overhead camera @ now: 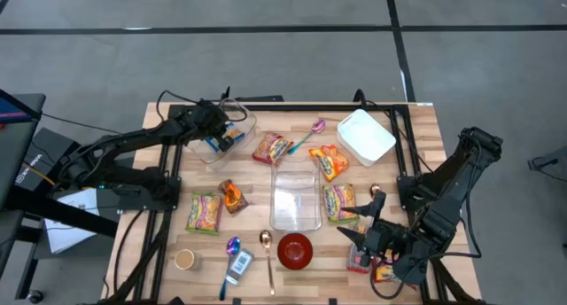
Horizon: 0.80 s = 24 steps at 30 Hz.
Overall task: Pick & Place Food Item
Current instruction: Adjust the blue noodle pack in the top transparent bin
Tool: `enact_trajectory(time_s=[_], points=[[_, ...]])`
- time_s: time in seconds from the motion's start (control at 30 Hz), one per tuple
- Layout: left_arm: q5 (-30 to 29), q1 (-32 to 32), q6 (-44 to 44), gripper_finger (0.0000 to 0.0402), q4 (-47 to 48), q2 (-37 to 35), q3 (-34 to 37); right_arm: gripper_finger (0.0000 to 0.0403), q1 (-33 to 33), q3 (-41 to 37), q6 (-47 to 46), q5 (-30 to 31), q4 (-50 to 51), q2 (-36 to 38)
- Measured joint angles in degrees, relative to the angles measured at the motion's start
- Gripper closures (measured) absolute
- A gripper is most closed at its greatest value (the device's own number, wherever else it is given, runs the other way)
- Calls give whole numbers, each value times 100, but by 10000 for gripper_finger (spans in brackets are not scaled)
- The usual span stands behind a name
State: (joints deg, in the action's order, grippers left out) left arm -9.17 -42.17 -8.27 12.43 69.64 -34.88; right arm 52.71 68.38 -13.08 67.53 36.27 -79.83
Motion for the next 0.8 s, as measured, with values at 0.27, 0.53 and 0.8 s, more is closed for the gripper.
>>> enact_trajectory(time_s=[0.27,0.53,0.8], points=[[162,-336,295,401,120,892,-105,163,-48,0,16,-2,0,0],[212,-314,299,401,327,901,-334,163,-75,0,59,-7,0,0],[518,-306,391,401,927,758,-402,163,-70,0,57,-17,0,0]])
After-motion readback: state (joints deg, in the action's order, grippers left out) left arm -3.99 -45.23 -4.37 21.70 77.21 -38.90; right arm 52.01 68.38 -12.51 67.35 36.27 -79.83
